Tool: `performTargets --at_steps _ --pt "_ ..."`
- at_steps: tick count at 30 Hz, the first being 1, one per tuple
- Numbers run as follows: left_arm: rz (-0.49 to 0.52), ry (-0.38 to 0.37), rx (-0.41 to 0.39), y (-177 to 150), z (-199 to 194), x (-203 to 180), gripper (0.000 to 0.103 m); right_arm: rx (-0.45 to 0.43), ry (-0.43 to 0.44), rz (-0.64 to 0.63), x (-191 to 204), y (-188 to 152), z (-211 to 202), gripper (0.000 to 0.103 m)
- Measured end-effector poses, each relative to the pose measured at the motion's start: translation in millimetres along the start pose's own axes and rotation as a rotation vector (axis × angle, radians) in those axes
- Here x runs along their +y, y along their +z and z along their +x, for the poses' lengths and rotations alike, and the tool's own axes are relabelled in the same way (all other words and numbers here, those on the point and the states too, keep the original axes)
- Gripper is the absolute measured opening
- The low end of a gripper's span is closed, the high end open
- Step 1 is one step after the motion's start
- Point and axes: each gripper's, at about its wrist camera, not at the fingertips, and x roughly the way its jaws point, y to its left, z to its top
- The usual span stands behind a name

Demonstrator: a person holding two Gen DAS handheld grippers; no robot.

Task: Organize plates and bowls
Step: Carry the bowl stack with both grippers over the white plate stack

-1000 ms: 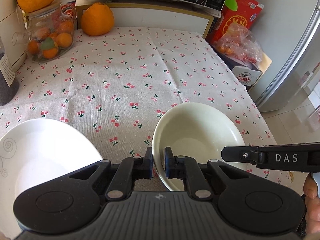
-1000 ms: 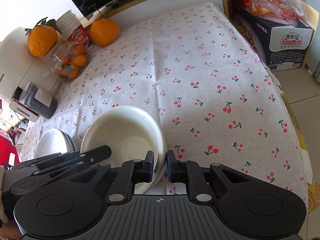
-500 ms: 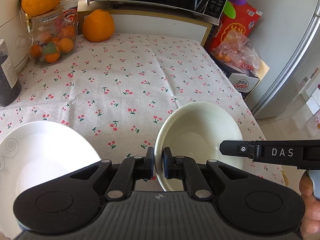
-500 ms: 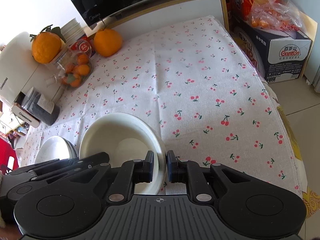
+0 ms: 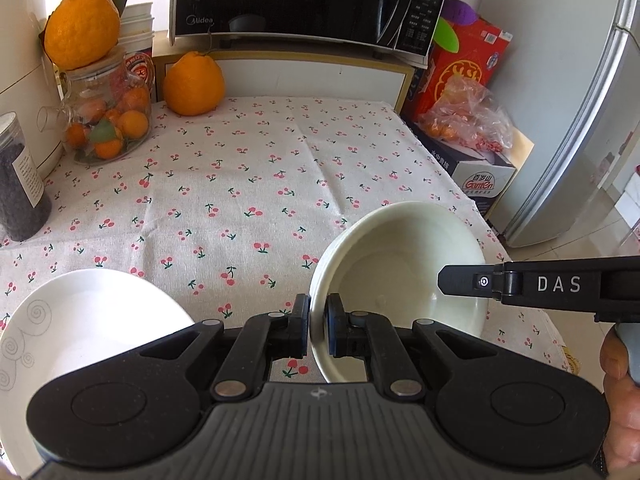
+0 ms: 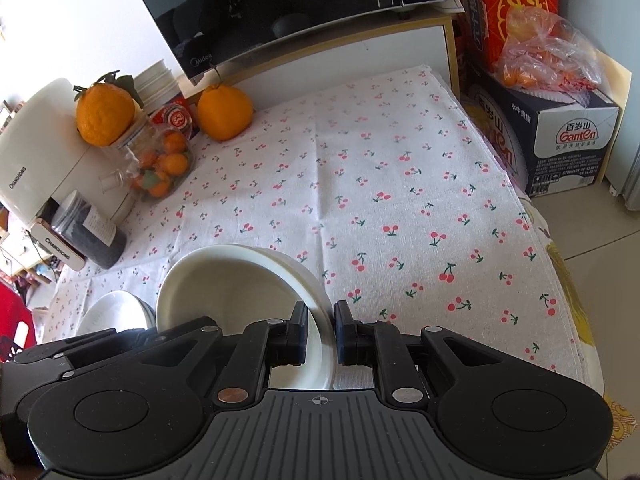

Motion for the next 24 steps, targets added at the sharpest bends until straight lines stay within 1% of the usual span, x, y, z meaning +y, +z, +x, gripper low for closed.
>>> performTargets --at_steps 5,8,15,24 --pt "-0.008 0.006 -0.04 3 -9 2 0.008 -0.048 0.02 -0.003 5 4 -8 0.014" --pt "-0.021 0.008 -0.05 4 -14 4 0.008 -0.063 0.02 -0.009 11 5 -10 0.014" --pt "-0.061 0.032 -0.073 3 -29 21 0.008 -0.069 0.035 -0.043 38 6 -10 0.015" --pt "-0.146 0.06 -0.083 -6 -54 58 0.008 -0.053 0.078 -0.116 85 1 -6 0.015"
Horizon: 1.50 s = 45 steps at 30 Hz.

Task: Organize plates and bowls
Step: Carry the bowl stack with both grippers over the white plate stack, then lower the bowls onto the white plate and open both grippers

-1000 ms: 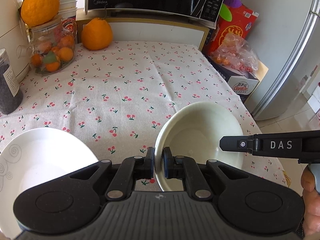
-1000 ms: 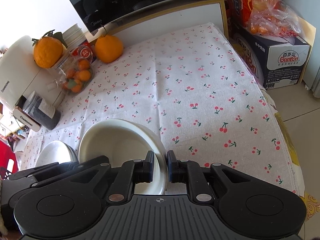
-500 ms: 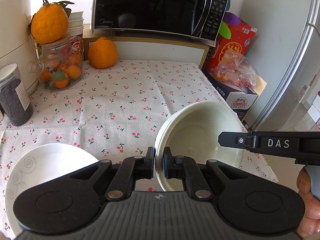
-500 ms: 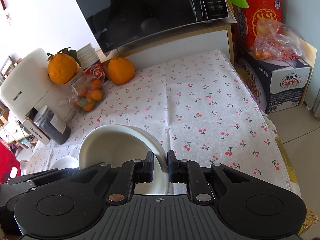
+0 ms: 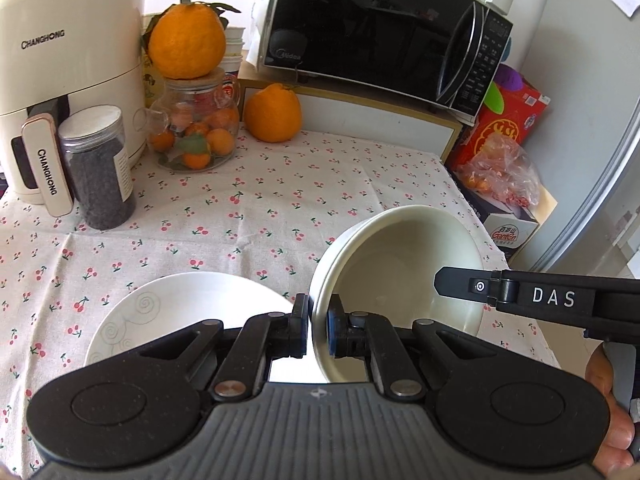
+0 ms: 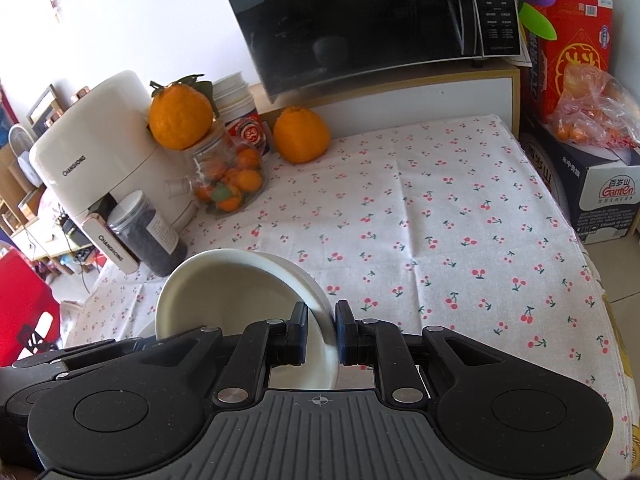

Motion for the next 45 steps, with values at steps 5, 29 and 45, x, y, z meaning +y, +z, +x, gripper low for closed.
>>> performTargets --at_steps 5,29,45 --pt "-0.05 0.018 -0.003 -7 -13 23 0.008 0.016 0.029 -0.046 25 -4 6 0.015" --pt "-0.149 0.122 0.023 -29 -33 78 0.01 0.228 0.123 -0.067 75 -30 48 0.015" --pt "-0.187 0.139 0.041 -26 -23 87 0.01 0.233 0.112 -0.074 79 -31 58 0.015"
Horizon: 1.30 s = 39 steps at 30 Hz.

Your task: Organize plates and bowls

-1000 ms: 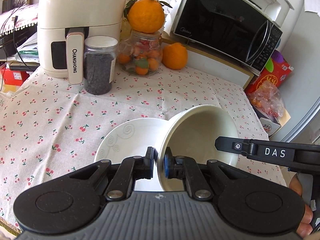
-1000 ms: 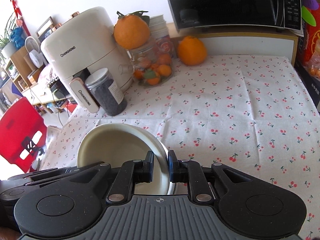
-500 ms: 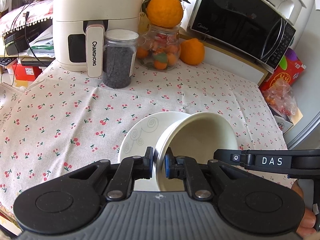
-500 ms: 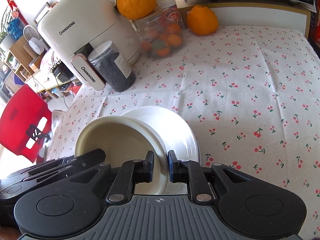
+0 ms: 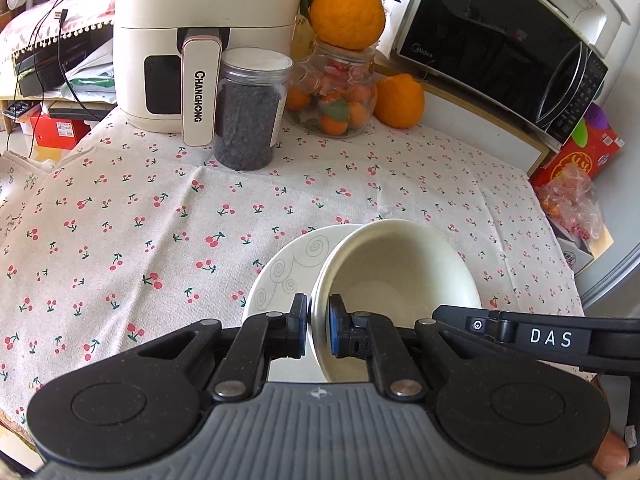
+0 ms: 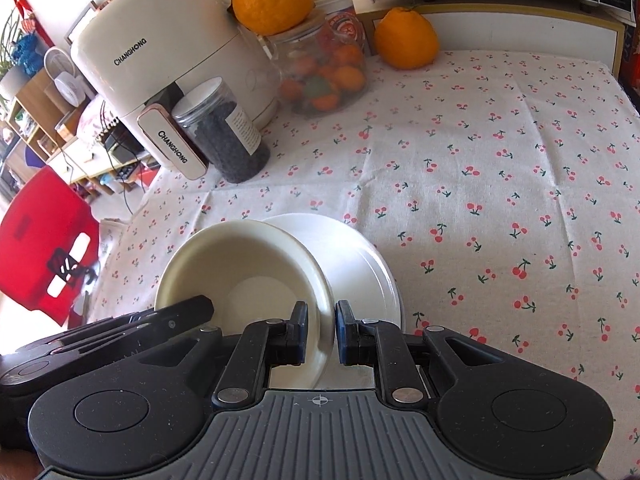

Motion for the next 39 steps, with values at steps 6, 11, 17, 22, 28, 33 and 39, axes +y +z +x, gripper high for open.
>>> performTargets --at_steps 6,11,17,22,28,33,39 --pt "-0.013 -0.002 0.015 0 4 2 0.01 -0.003 0.0 0.009 -1 1 1 0.017" --pt "-0.017 -0.008 0.008 0 1 3 0.011 -0.011 -0.008 0.001 0 0 -2 0.018" --pt "-0.033 -0.016 -0.012 1 -6 6 0.022 -0.023 -0.02 -0.015 0 -1 -8 0.02" --pt "-0.043 -0.02 -0.026 -1 -13 8 0.028 -0.058 -0.032 -0.038 0 -4 -23 0.022" --pt "-0.036 -0.006 -0.084 -9 -33 8 0.046 -0.147 -0.065 -0.092 0 -22 -51 0.047" --pt "-0.007 0.015 -0.119 -28 -49 3 0.068 -0.196 -0.061 -0.108 -2 -54 -70 0.061" --pt "0.085 0.048 -0.103 -51 -52 -5 0.094 -0.165 -0.08 -0.115 -6 -92 -72 0.073"
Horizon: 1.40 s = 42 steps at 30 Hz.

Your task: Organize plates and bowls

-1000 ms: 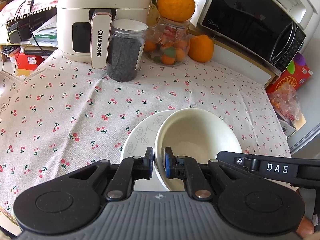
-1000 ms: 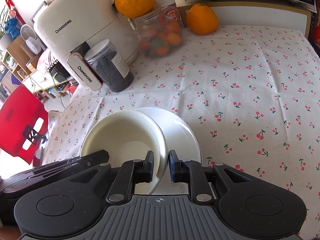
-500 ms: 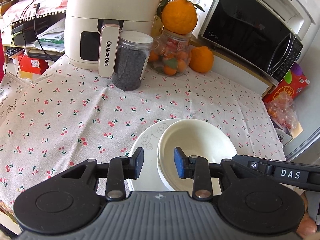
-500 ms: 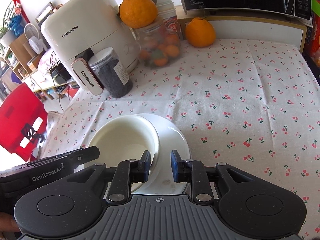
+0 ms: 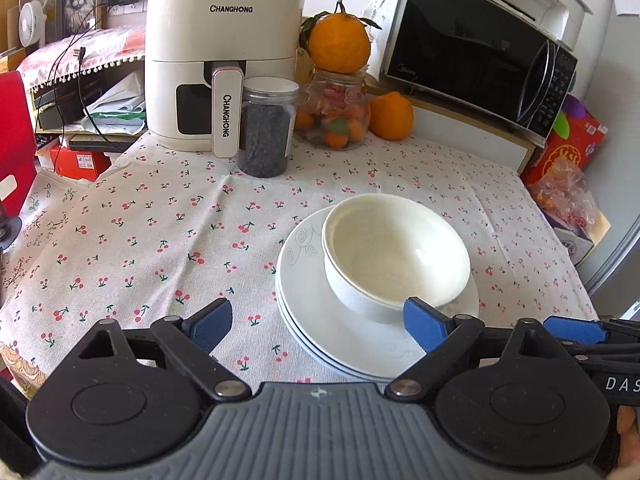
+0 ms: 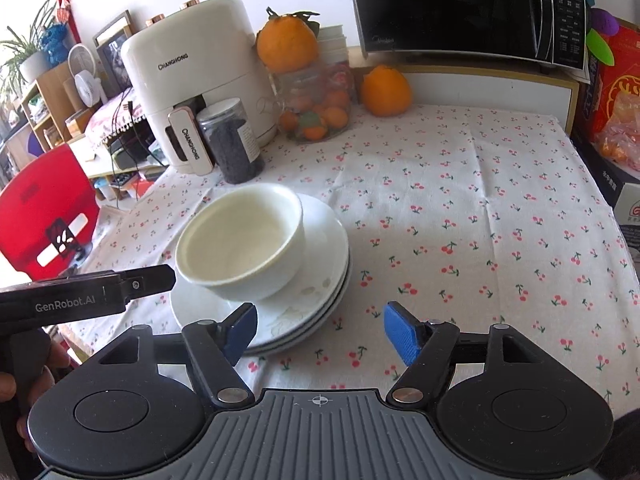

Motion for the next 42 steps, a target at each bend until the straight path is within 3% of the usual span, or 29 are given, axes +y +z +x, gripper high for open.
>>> performTargets --at_steps 6,15,21,42 --pt "0.077 0.041 0.009 -14 -8 -10 0.102 0.027 -0.033 -0.02 5 -26 -7 0.083" --pt "0.032 0.052 0.057 -27 -14 -7 0.102 0.019 -0.103 -0.032 5 -42 -16 0.094" --pt "0.046 0.057 0.071 -37 -9 -11 0.102 0.014 -0.16 -0.073 9 -47 -16 0.094" --pt "0.092 0.057 0.07 -42 -5 -20 0.103 0.028 -0.181 -0.093 12 -46 -8 0.094"
